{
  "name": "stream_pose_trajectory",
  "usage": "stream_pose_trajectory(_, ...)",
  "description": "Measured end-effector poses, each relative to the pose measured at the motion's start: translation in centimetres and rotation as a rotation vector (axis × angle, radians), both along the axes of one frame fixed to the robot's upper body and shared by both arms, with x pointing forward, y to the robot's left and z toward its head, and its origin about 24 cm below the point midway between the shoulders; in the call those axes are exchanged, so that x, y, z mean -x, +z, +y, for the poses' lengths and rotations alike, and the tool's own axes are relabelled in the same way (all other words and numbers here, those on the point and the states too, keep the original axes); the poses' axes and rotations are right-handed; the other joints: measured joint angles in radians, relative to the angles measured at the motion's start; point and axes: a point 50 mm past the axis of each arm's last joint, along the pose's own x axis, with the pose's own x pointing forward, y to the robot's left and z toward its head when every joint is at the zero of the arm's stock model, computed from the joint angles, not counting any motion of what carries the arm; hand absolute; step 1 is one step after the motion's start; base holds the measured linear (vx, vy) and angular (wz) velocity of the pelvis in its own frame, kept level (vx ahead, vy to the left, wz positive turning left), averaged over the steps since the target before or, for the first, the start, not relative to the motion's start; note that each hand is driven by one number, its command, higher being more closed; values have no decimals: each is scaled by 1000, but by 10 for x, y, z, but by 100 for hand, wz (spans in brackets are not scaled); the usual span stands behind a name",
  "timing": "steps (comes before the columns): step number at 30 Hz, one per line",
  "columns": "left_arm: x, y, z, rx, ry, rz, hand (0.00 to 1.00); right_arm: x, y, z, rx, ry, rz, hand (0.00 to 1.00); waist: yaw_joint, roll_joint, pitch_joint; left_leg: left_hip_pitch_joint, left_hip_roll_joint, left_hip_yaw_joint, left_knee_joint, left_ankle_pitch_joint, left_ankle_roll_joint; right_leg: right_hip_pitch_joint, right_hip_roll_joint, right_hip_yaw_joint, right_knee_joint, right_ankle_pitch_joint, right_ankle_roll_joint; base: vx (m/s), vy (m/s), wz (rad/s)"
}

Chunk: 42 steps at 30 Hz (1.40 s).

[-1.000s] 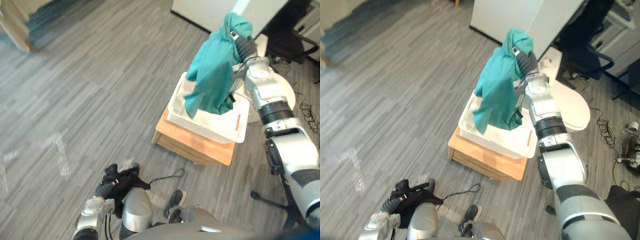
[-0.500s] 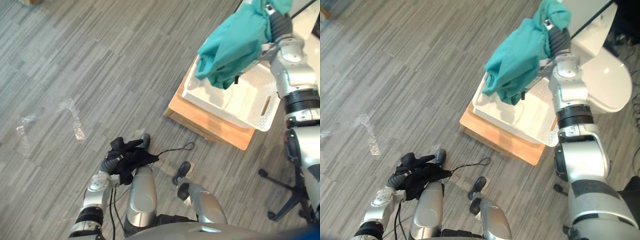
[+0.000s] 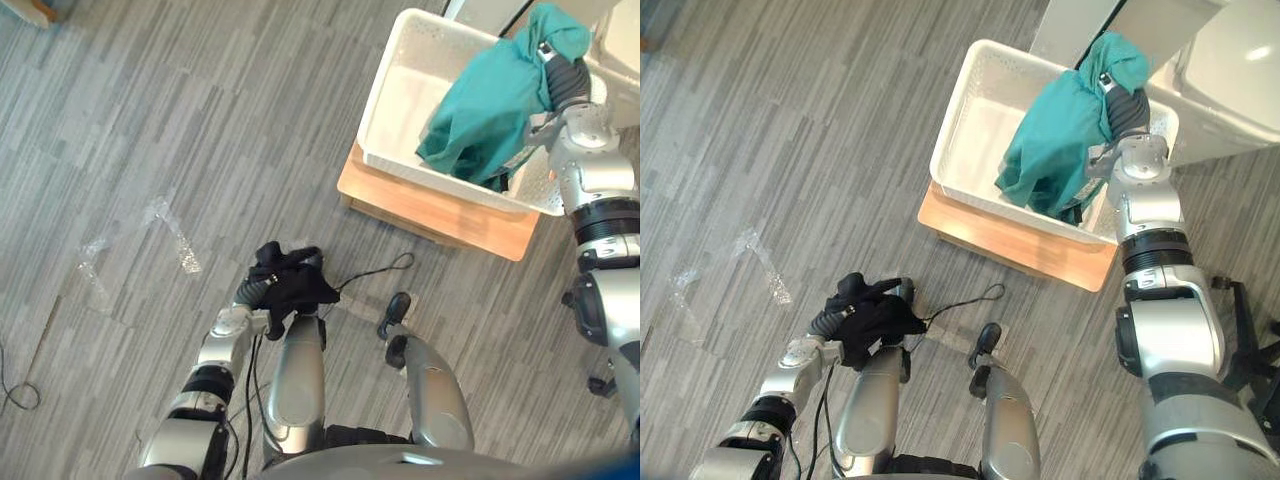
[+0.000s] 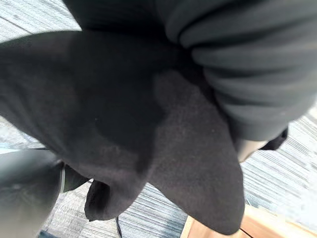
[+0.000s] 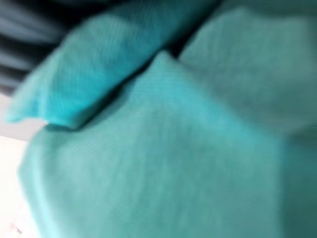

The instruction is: Tidy the bed and pick cloth on bed and put in laundry

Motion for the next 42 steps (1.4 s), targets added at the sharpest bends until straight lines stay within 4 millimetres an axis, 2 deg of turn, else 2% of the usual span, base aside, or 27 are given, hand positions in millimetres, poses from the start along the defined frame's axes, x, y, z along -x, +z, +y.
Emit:
stream_pose_trajectory(5,-3,0,-1,25,18,3,100,-1,-8,2,18,0,23,0,0,15,-2,1,-5,-9,0,2,-2,-17,-11,1,52,-33,-2,50,-59,8)
stream_pose_trajectory(10,-3,-1,-1,20,25,14,100,-5,-16,19,40,9,37,0,-2,15,-2,0,0,-10,0,5,-6,-30,-10,1,79,-49,-8,36,-70,0)
stream_pose_trajectory(19,-2,-2,1,-9,17,25,100,-4,-11,22,159,-22,21,0,-8,10,-5,48,8,-10,0,3,-8,29,1,1,54,-43,-4,41,-43,0)
stream_pose_trajectory(21,0,-2,5,-22,22,32,100,-3,-6,25,166,-17,-4,0,-9,-2,-12,57,20,-8,0,1,-11,48,16,2,27,-30,-5,12,-46,-7)
stream_pose_trajectory(25,10,-9,10,-55,20,68,100,-2,-13,26,173,-19,11,0,-9,-34,-31,85,30,3,0,-7,-13,88,31,4,-12,-14,-5,31,-30,-6)
stream_pose_trajectory(30,32,-23,18,-83,35,122,100,4,-34,19,170,-27,55,0,-14,-69,-51,152,35,20,-1,-28,-14,176,43,11,-74,7,-2,52,-16,-6)
stream_pose_trajectory(34,53,-33,23,-115,34,161,100,14,-44,9,142,-46,55,0,-17,-83,-56,224,37,61,-6,-58,-9,252,41,32,-120,21,5,48,7,-14)
stream_pose_trajectory(35,56,-34,24,-117,35,165,100,17,-48,5,131,-55,59,0,-18,-86,-58,237,37,69,-6,-61,-8,267,41,35,-127,23,6,71,10,-10)
stream_pose_trajectory(38,78,-44,31,-132,59,216,100,35,-84,-18,81,-113,133,0,-30,-121,-88,294,33,104,-7,-87,-9,324,37,52,-158,27,10,102,8,-14)
stream_pose_trajectory(40,100,-53,36,-136,77,269,100,55,-121,-38,21,-178,217,0,-58,-155,-138,324,26,130,-7,-97,-14,354,29,60,-181,32,19,142,15,-14)
stream_pose_trajectory(41,109,-58,35,-133,79,294,100,70,-145,-49,-46,-219,265,0,-78,-165,-162,345,18,133,-7,-97,-16,380,23,59,-188,32,20,161,27,-3)
stream_pose_trajectory(42,114,-60,35,-131,79,307,100,78,-159,-53,-75,-239,296,0,-87,-168,-174,356,15,147,-7,-97,-16,394,20,59,-190,32,21,125,35,8)
